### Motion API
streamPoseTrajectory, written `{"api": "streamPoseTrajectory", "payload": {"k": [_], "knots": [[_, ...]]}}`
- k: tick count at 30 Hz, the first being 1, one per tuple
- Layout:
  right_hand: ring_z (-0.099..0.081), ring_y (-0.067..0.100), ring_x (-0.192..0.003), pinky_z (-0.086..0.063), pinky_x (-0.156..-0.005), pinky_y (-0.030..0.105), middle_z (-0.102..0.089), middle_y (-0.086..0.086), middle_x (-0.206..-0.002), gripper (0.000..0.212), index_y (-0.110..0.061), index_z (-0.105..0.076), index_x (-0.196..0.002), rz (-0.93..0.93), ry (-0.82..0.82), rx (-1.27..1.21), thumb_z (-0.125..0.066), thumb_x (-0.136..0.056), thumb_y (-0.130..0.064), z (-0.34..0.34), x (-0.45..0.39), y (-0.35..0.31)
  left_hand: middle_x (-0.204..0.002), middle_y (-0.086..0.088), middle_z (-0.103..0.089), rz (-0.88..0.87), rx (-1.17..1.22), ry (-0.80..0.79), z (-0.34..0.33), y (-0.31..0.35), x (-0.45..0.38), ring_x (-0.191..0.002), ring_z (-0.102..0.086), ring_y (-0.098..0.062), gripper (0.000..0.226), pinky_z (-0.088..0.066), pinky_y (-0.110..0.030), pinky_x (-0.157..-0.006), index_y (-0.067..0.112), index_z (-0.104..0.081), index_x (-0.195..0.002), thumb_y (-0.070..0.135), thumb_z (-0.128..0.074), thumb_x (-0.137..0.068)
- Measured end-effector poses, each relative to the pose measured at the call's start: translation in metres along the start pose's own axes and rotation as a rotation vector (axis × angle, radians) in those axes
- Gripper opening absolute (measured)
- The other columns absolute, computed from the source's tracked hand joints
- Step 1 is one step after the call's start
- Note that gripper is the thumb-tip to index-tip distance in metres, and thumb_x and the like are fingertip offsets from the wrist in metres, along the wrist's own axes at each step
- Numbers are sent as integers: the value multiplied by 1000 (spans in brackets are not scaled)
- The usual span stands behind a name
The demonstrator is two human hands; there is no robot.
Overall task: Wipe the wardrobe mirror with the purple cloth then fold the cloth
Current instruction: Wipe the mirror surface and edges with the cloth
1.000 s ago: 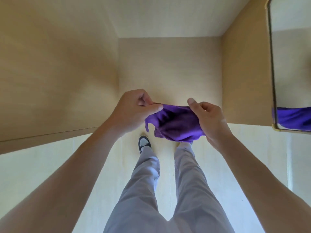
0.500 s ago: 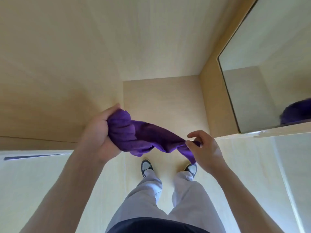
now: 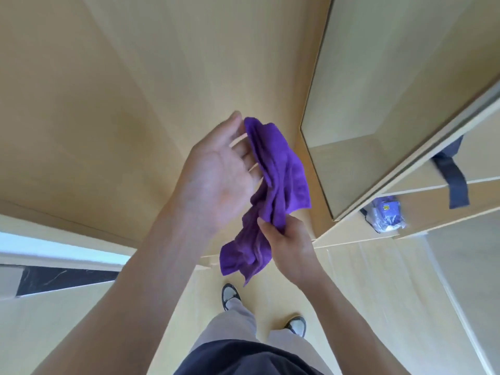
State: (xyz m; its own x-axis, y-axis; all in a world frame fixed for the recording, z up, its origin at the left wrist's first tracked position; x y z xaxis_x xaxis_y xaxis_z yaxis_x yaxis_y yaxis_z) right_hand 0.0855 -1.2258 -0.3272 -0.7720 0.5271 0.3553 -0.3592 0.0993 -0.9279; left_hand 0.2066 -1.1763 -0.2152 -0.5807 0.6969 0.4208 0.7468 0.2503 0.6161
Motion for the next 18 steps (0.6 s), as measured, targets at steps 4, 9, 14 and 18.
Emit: {"api": "streamPoseTrajectory", "payload": {"k": [4,9,14,18], "knots": [[-59,29,-90,-49,-88,47,-65,24,-94,51,10,-59,-109,-120,45,-452,-64,-90,-37,21,18,-9,-118,6,-66,-245,-1017,144,-3,10,3,-107,-63,-11,34,-47,-20,-90,29,-56,-122,47,-63,-94],[-62,38,-128,-41,-117,48,-65,26,-135,50,7,-57,-135,-237,42,-938,-60,-102,-31,39,38,-39,-119,9,-62,-488,-1008,143,11,-35,54,-114,-60,-12,31,-48,-28,-94,28,-61,-112,25,-59,-81],[-28,42,-144,-22,-125,56,-33,26,-152,71,11,-39,-143,-186,126,-939,-64,-98,-37,67,52,-69,-118,7,-52,-840,-1260,78,-23,-92,99,-114,-54,-22,42,-41,-17,-92,28,-50,-114,20,-67,-76],[-36,41,-143,-28,-123,55,-36,29,-152,65,12,-35,-144,-99,108,-984,-59,-102,-32,92,63,-90,-103,13,-64,-720,-1071,97,-38,-110,79,-102,-64,-13,37,-49,-19,-85,32,-50,-107,4,-67,-90]]}}
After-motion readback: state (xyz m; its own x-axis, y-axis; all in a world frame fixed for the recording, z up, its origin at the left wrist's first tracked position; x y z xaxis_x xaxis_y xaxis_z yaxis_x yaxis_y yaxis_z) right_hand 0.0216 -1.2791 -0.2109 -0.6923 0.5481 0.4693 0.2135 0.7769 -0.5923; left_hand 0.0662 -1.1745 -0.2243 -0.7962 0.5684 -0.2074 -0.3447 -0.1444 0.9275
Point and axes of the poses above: each hand's wrist, its own x-axis away from the middle knuckle, its own z-axis out of the back of the hand, y = z × x, the point moved 7 cm from there along -x, towards the middle knuckle
